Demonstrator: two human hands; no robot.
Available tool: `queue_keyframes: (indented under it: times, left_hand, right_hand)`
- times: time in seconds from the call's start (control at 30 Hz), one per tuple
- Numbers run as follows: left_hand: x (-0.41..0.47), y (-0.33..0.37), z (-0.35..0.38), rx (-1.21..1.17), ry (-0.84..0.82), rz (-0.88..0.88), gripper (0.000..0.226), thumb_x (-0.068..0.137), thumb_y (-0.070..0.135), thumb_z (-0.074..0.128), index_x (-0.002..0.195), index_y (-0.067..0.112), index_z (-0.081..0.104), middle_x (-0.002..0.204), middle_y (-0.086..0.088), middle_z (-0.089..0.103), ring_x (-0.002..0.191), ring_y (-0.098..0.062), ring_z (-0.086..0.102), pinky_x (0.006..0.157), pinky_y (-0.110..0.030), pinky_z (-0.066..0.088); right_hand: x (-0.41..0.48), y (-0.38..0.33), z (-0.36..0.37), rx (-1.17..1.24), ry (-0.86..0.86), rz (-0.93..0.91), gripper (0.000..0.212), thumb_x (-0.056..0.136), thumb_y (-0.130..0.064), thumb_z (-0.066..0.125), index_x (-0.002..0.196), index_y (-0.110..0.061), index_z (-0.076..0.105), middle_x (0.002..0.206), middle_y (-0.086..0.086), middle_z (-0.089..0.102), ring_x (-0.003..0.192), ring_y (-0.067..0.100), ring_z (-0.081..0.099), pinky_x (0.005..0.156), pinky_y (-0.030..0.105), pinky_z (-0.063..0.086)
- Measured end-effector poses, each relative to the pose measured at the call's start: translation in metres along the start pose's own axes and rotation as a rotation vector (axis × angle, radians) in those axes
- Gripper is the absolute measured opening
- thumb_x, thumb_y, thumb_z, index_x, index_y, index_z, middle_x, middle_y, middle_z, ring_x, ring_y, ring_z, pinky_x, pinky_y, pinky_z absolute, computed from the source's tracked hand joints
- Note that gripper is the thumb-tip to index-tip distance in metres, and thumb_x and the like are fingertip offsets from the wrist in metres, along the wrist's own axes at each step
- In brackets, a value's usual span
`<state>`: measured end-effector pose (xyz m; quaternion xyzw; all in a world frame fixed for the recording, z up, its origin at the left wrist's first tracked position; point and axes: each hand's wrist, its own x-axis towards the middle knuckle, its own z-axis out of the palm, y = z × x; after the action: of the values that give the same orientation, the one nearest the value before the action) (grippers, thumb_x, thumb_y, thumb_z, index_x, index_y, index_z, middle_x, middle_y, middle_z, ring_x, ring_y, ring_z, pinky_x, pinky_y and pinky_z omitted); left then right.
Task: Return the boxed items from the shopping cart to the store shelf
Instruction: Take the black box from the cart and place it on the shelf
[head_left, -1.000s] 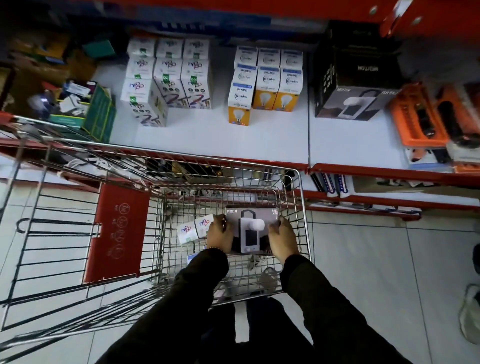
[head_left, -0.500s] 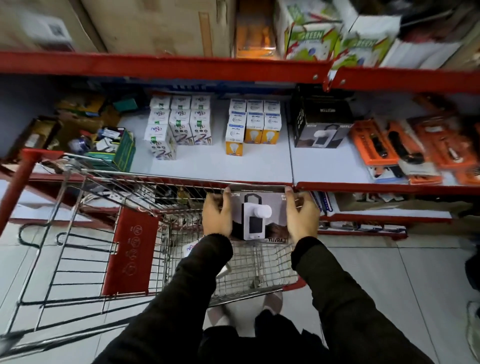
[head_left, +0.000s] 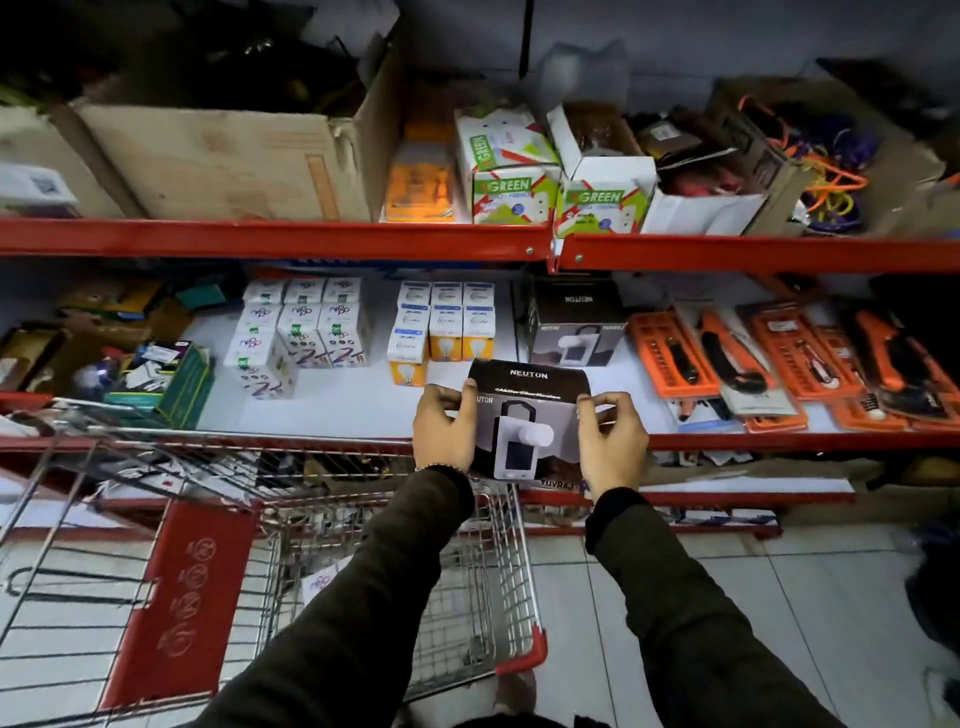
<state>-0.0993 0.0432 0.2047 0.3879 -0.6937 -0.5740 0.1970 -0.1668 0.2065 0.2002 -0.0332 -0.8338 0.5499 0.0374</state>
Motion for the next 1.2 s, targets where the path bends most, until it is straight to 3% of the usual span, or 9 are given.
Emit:
queue_keyframes:
  times: [0.1, 0.23, 0.4, 0.5, 0.63, 0.87, 1.0, 1.1, 1.2]
  left_hand:
    - [0.006, 0.011, 0.027, -0.002, -0.039, 0.019, 0.029, 0.094, 0.042, 0.055, 0.095, 0.013, 0.057, 0.095, 0.001, 0.064, 0.084, -0.015, 0.059, 0.078, -0.028, 0.044]
    - [0.017, 0.014, 0.062, 0.006, -0.095, 0.042, 0.015, 0.095, 0.034, 0.053, 0.103, 0.022, 0.058, 0.106, 0.0, 0.067, 0.096, -0.02, 0.064, 0.085, -0.033, 0.054]
    - [0.03, 0.011, 0.1, 0.071, -0.183, 0.033, 0.026, 0.096, 0.02, 0.051, 0.12, 0.015, 0.059, 0.117, -0.007, 0.068, 0.093, -0.021, 0.066, 0.084, -0.029, 0.053]
    - [0.035, 0.006, 0.116, 0.162, -0.217, 0.014, 0.029, 0.095, 0.017, 0.051, 0.123, 0.013, 0.057, 0.121, -0.009, 0.068, 0.098, -0.026, 0.066, 0.089, -0.032, 0.053]
    - [0.04, -0.001, 0.133, 0.22, -0.249, -0.013, 0.031, 0.095, 0.012, 0.05, 0.125, 0.01, 0.054, 0.124, -0.013, 0.067, 0.111, -0.032, 0.064, 0.096, -0.036, 0.052]
    - [0.046, -0.004, 0.142, 0.238, -0.236, -0.019, 0.032, 0.096, 0.015, 0.05, 0.128, 0.011, 0.053, 0.127, -0.013, 0.064, 0.11, -0.032, 0.064, 0.093, -0.033, 0.05]
    - [0.042, -0.011, 0.133, 0.254, -0.227, 0.057, 0.04, 0.098, 0.022, 0.05, 0.135, 0.011, 0.046, 0.137, -0.013, 0.053, 0.12, -0.031, 0.056, 0.103, -0.039, 0.048]
    - [0.039, -0.02, 0.114, 0.37, -0.156, 0.255, 0.04, 0.098, 0.025, 0.048, 0.136, 0.013, 0.046, 0.135, -0.009, 0.053, 0.122, -0.027, 0.052, 0.104, -0.037, 0.042]
    - [0.037, -0.029, 0.084, 0.539, -0.083, 0.419, 0.04, 0.095, 0.026, 0.047, 0.135, 0.019, 0.049, 0.131, -0.003, 0.055, 0.114, -0.024, 0.053, 0.095, -0.038, 0.045]
  right_hand:
    - [0.028, 0.007, -0.009, 0.014, 0.022, 0.006, 0.01, 0.089, -0.029, 0.063, 0.09, -0.02, 0.059, 0.083, 0.004, 0.068, 0.074, 0.015, 0.063, 0.064, 0.023, 0.047]
    - [0.059, 0.015, -0.018, -0.009, 0.004, -0.014, 0.009, 0.091, -0.022, 0.062, 0.1, -0.018, 0.061, 0.095, 0.001, 0.065, 0.077, 0.006, 0.058, 0.061, 0.004, 0.04]
    - [0.094, 0.037, -0.022, -0.125, -0.073, 0.074, 0.012, 0.096, -0.03, 0.054, 0.108, -0.029, 0.055, 0.101, 0.007, 0.069, 0.079, 0.022, 0.062, 0.074, 0.029, 0.045]
    - [0.111, 0.047, -0.024, -0.182, -0.121, 0.102, 0.019, 0.099, -0.025, 0.052, 0.117, -0.022, 0.057, 0.106, 0.01, 0.069, 0.079, 0.023, 0.06, 0.076, 0.028, 0.041]
    - [0.127, 0.055, -0.02, -0.226, -0.15, 0.133, 0.029, 0.1, -0.018, 0.05, 0.128, -0.016, 0.057, 0.121, 0.013, 0.067, 0.104, 0.031, 0.063, 0.09, 0.033, 0.045]
    - [0.136, 0.061, -0.017, -0.248, -0.165, 0.13, 0.035, 0.1, -0.017, 0.049, 0.135, -0.014, 0.054, 0.126, 0.016, 0.064, 0.109, 0.031, 0.061, 0.089, 0.028, 0.04]
    - [0.126, 0.056, -0.016, -0.327, -0.102, -0.104, 0.037, 0.099, -0.018, 0.052, 0.136, -0.013, 0.049, 0.139, 0.013, 0.049, 0.129, 0.03, 0.047, 0.1, 0.029, 0.035]
    - [0.11, 0.046, -0.011, -0.487, -0.058, -0.308, 0.034, 0.098, -0.025, 0.053, 0.131, -0.02, 0.052, 0.134, 0.009, 0.049, 0.126, 0.027, 0.043, 0.105, 0.039, 0.035]
    - [0.085, 0.038, 0.005, -0.59, -0.124, -0.449, 0.033, 0.096, -0.029, 0.054, 0.129, -0.023, 0.055, 0.13, 0.006, 0.05, 0.118, 0.023, 0.046, 0.1, 0.04, 0.036]
